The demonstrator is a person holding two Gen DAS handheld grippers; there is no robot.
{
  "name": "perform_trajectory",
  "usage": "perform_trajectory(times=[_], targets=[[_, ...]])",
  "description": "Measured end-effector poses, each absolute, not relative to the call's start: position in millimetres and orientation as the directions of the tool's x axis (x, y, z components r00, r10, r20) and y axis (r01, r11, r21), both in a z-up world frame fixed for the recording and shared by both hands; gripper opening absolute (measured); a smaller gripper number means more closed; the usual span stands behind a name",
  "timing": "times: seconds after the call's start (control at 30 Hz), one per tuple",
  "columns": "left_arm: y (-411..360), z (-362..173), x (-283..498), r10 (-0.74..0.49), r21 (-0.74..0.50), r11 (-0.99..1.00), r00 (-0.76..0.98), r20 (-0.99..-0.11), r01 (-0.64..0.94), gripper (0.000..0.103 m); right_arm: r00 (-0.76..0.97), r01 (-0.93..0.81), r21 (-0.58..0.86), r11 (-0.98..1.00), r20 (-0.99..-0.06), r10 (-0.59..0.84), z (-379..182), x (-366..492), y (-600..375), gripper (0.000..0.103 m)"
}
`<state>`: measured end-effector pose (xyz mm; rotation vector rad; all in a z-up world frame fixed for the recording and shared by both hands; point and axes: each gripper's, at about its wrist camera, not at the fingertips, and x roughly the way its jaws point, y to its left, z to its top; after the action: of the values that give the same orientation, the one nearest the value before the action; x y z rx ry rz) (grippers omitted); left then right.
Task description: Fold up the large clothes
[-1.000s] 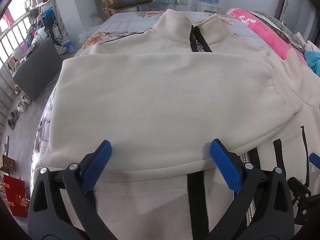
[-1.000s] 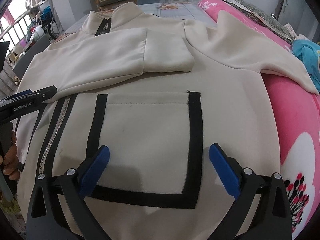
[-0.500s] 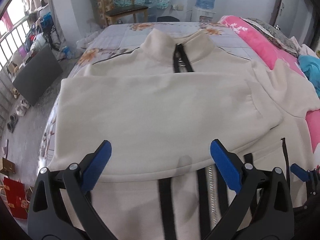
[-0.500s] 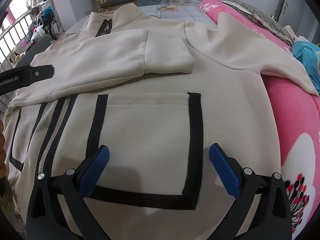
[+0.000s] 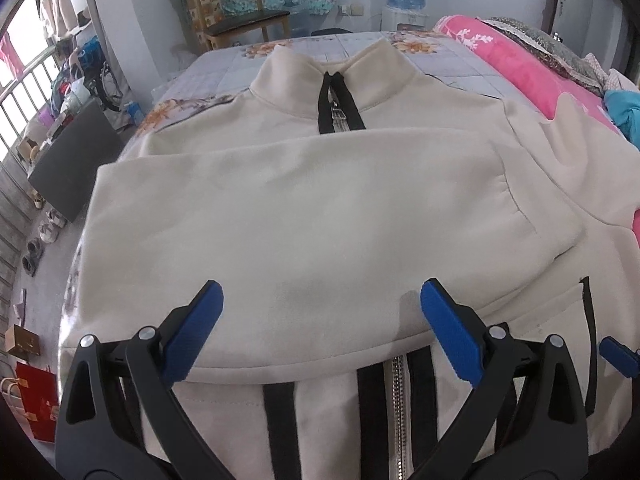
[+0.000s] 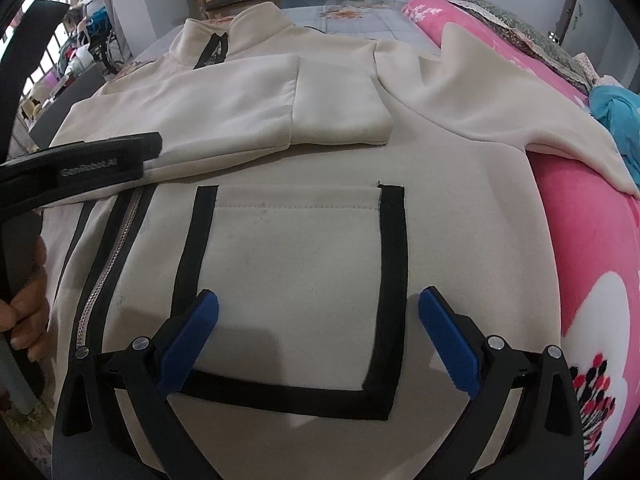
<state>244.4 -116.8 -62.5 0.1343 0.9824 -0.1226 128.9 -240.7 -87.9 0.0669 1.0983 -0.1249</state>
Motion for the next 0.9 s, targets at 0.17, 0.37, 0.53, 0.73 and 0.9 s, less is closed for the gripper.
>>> perform_trajectory(times=[0.17, 0.37, 0.53, 0.73, 0.9], targets=[[-114, -72, 247, -0.062, 0.028, 0.987, 0.538, -0.84, 0.157, 0.096, 0.448, 0.131, -0.003, 0.991, -0.892, -0.062, -88, 129, -242, 0.097], [-110, -76, 245, -0.084, -0.003, 0.989, 0.553, -0.829, 0.146, 0.096, 0.427, 0.115, -0.004, 0.993, -0.903, -0.053, -87, 130, -242, 0.097], [-109, -76, 242, -0.087, -0.004, 0.989, 0.565, -0.821, 0.147, 0.096, 0.418, 0.09, -0.003, 0.996, -0.908, -0.041, -88, 131, -243, 0.097], [-109, -77, 243, -0.092, -0.006, 0.988, 0.566, -0.819, 0.152, 0.096, 0.403, 0.091, -0.003, 0.996, -0.914, -0.039, -88, 132, -244, 0.097], [-108, -76, 242, -0.092, -0.007, 0.989, 0.568, -0.818, 0.151, 0.096, 0.391, 0.084, -0.003, 0.996, -0.92, -0.035, -89, 133, -244, 0.097]])
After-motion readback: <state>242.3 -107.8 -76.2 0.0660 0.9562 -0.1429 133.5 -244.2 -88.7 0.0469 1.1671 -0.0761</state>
